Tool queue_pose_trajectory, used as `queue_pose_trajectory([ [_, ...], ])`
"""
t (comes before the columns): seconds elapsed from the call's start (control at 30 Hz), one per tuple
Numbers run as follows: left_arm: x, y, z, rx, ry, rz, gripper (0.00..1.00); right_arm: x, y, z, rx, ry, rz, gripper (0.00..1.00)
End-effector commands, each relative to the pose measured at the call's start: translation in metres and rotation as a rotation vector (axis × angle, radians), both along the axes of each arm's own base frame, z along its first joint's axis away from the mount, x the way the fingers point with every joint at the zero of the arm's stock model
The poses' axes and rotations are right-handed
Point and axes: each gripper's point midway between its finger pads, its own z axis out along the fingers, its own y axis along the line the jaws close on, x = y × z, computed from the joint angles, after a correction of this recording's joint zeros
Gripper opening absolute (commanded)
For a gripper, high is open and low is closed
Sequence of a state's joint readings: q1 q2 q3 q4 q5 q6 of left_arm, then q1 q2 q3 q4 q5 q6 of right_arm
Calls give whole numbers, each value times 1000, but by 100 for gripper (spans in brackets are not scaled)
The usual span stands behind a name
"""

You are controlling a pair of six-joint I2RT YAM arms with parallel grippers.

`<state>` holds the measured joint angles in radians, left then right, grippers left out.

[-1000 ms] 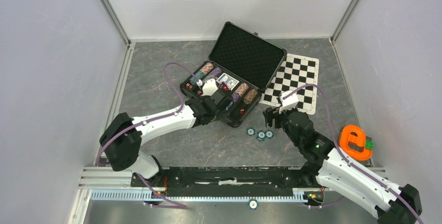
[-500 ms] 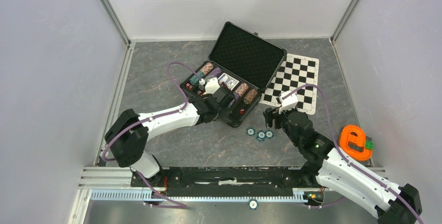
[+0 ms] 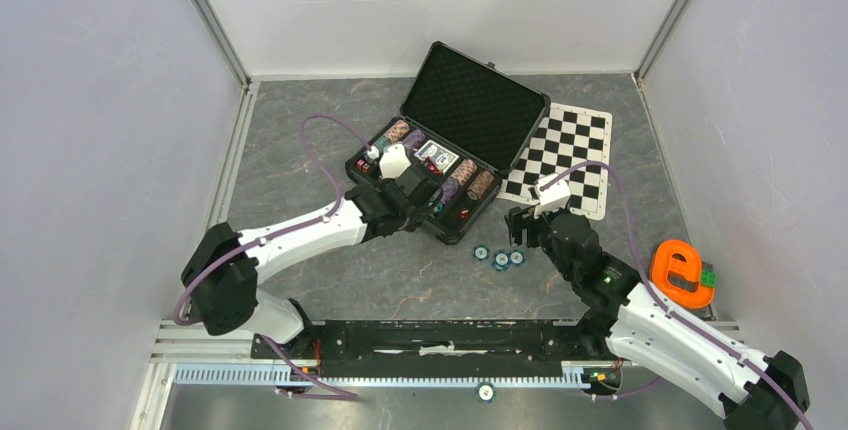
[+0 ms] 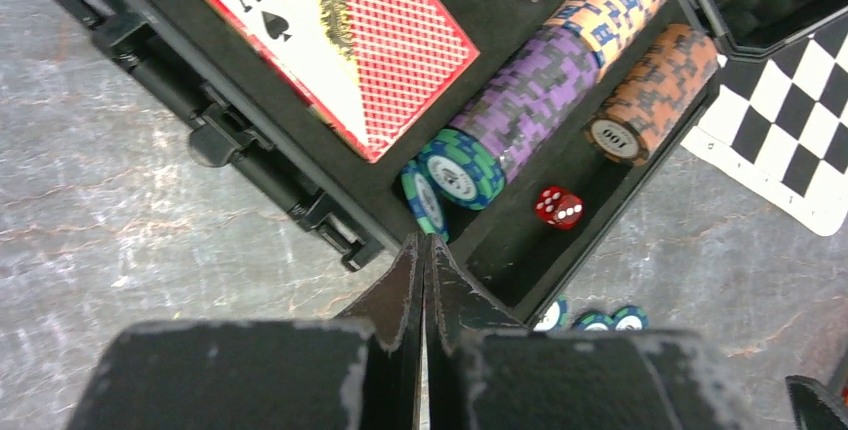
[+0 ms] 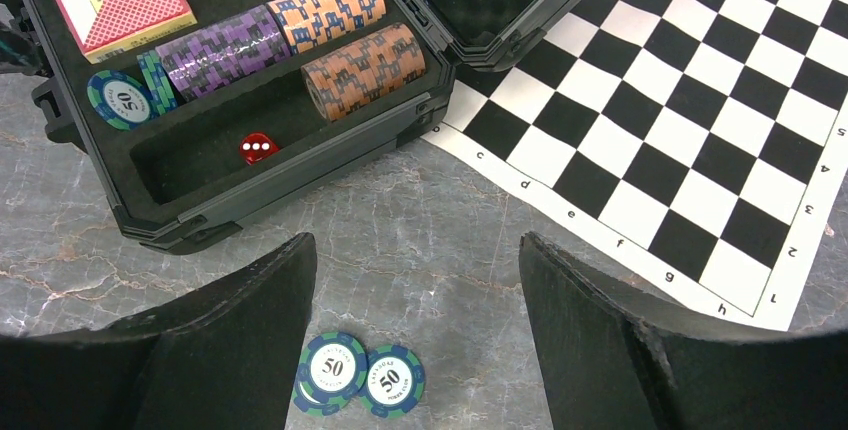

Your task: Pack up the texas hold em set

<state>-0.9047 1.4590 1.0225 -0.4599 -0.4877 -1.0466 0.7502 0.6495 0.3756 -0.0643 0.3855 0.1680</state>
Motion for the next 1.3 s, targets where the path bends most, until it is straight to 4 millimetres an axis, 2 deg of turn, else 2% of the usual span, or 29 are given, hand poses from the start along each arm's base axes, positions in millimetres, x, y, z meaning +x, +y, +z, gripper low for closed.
queue_pose_trajectory([
  [0.0, 0, 20, 15, 16, -29, 64, 2, 5, 4, 20, 44, -41, -8, 79],
  [0.13, -4, 20, 10, 16, -15, 56, 2, 5, 4, 21, 44, -41, -9, 80],
  [0.4, -2, -2, -9, -1, 46, -5, 2, 4, 2, 20, 44, -41, -14, 79],
  [0.63, 5, -12, -19, -7, 67, -23, 2, 3, -3, 19, 36, -41, -26, 80],
  [0.83, 15, -18, -14, -23, 39, -30, 2, 3, -4, 17, 28, -40, -33, 80],
  [1.03, 24, -25, -20, -43, 59, -50, 2, 3, -3, 17, 25, -32, -29, 80],
  [1.27, 25, -14, -5, -30, 22, -48, 2, 1, -2, 17, 23, -11, -22, 80],
])
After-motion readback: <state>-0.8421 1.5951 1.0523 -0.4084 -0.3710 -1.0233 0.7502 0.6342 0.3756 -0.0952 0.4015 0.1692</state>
